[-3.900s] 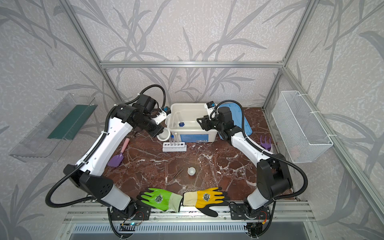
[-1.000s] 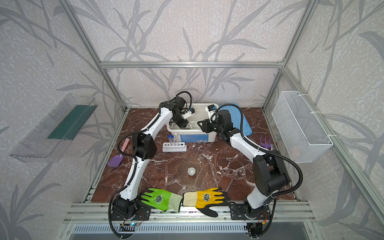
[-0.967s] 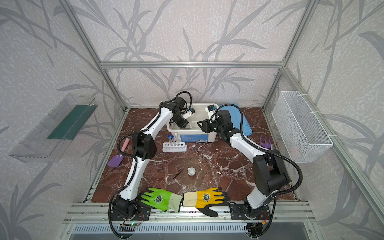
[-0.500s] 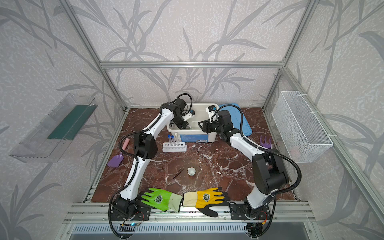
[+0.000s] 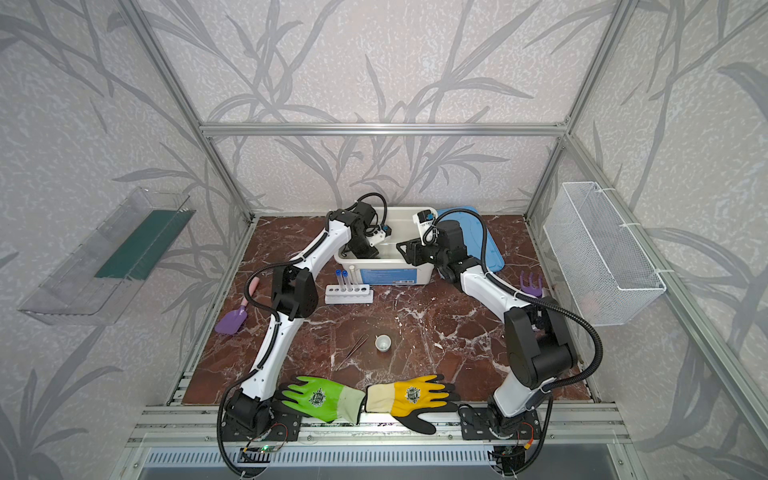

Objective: Organize the chemistry lab equipment
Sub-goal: 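Lower the held crucible into the bin and open the left gripper, then lift the left gripper out of the bin and move it toward the tweezers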

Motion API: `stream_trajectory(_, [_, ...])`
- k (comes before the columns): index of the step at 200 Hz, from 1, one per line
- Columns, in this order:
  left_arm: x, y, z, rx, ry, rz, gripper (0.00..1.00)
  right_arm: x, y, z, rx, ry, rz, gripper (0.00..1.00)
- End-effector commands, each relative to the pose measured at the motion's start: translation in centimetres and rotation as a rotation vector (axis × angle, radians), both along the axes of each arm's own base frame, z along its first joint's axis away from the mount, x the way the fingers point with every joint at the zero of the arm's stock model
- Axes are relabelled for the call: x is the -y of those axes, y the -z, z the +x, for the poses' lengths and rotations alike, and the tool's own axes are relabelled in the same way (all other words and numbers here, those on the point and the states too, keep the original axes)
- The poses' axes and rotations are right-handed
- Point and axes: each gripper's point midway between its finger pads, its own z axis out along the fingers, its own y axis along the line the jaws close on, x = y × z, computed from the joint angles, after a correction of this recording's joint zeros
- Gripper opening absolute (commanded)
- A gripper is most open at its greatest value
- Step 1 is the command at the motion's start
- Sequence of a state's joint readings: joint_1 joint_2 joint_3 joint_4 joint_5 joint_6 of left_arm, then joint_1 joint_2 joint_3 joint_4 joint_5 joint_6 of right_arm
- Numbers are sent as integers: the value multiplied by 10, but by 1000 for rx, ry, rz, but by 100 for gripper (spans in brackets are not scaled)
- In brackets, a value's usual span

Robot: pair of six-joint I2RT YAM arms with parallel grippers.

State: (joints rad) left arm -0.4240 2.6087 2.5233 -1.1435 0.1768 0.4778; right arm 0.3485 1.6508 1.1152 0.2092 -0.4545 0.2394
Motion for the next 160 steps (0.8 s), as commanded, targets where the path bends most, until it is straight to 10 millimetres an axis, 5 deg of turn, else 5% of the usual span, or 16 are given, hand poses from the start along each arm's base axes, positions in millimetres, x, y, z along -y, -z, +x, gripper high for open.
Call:
stream_trajectory(1, [0, 10, -8, -25, 35, 26, 2, 0, 3, 2, 0, -6, 14, 56])
stream_trajectory(83, [7, -14, -3, 18, 43, -5, 41, 0, -2, 0, 7, -12, 13, 58])
stream_trajectory(160, [22, -70, 2, 130, 56, -71, 53, 0, -6, 0, 13, -14, 15, 58])
